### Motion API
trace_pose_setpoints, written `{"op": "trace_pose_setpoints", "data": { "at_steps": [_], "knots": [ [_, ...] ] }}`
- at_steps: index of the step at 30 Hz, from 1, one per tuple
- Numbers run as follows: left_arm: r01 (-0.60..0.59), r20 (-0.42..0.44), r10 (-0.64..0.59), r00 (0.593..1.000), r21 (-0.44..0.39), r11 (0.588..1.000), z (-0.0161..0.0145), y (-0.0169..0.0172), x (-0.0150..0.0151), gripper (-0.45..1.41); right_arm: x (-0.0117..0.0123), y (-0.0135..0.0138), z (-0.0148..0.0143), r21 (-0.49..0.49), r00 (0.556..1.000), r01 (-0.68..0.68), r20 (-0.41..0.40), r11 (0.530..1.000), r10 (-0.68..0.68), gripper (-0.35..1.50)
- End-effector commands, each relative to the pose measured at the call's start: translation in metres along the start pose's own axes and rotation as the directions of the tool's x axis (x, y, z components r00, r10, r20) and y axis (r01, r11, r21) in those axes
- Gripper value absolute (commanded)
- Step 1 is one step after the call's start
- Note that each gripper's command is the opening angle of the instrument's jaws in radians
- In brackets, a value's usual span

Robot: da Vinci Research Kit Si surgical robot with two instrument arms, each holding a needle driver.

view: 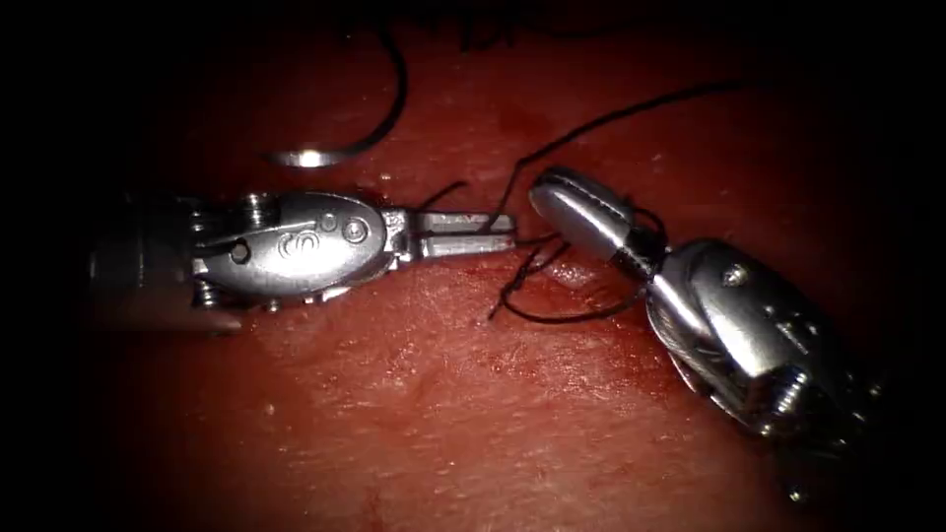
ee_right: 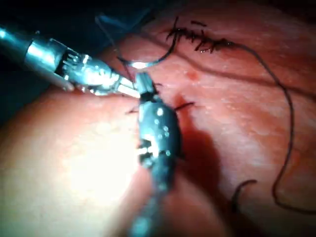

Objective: Wound Closure

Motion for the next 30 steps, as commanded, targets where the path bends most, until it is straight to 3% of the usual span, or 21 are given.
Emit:
{"op": "trace_pose_setpoints", "data": {
  "at_steps": [1,3,4,5,6,7,8,10,12,14,24,30],
  "knots": [
    [0.011,-0.011,-0.011,1.0,-0.001,1.0,0.0002,0.0003,-0.0004,-0.45,-0.0015,-0.0004,0.0004,-0.046,0.998,-0.068,0.011,0.997,0.069,-0.35],
    [0.014,-0.013,-0.014,1.0,-0.002,1.0,0.0,0.0007,-0.0007,-0.45,-0.0021,-0.0004,0.0004,-0.098,0.986,-0.168,0.007,0.981,0.169,-0.35],
    [0.013,-0.013,-0.013,1.0,-0.002,1.0,0.0,0.0008,-0.0008,-0.45,-0.0022,-0.0005,0.0004,-0.118,0.979,-0.201,0.021,0.972,0.205,-0.27],
    [0.011,-0.013,-0.011,1.0,-0.002,1.0,0.0,0.0012,-0.0009,-0.45,-0.0024,-0.0006,0.0004,-0.184,0.957,-0.264,0.073,0.947,0.281,-0.03],
    [0.011,-0.013,-0.011,1.0,-0.002,1.0,0.0,0.0012,-0.0009,-0.45,-0.0024,-0.0006,0.0004,-0.184,0.957,-0.264,0.073,0.947,0.281,-0.03],
    [0.011,-0.013,-0.011,1.0,-0.002,1.0,0.0,0.0013,-0.0009,-0.45,-0.0024,-0.0006,0.0003,-0.224,0.948,-0.279,0.092,0.934,0.305,0.1],
    [0.011,-0.013,-0.011,1.0,-0.001,1.0,0.0001,0.0015,-0.0008,-0.45,-0.0025,-0.0006,0.0002,-0.298,0.923,-0.327,0.102,0.897,0.371,0.31],
    [0.012,-0.013,-0.012,1.0,0.0,1.0,0.0002,0.0016,-0.0008,-0.45,-0.0025,-0.0006,0.0002,-0.316,0.917,-0.34,0.097,0.886,0.386,0.36],
    [0.012,-0.014,-0.012,1.0,-0.002,1.0,0.0003,0.0017,-0.0007,-0.45,-0.0027,-0.0008,0.0001,-0.379,0.895,-0.376,0.086,0.845,0.437,0.56],
    [0.012,-0.014,-0.012,1.0,-0.005,1.0,0.0004,0.0018,-0.0007,-0.45,-0.0027,-0.0009,0.0,-0.418,0.885,-0.377,0.099,0.826,0.454,0.64],
    [0.021,-0.017,-0.021,1.0,-0.014,1.0,0.0003,0.001,0.0002,-0.45,-0.0039,-0.0015,-0.0002,-0.496,0.828,-0.488,-0.002,0.718,0.561,0.51],
    [0.024,-0.018,-0.024,1.0,-0.017,1.0,0.0004,0.0008,0.0004,-0.45,-0.0049,-0.0005,0.0001,-0.506,0.814,-0.506,-0.014,0.698,0.58,0.54]
  ]
}}
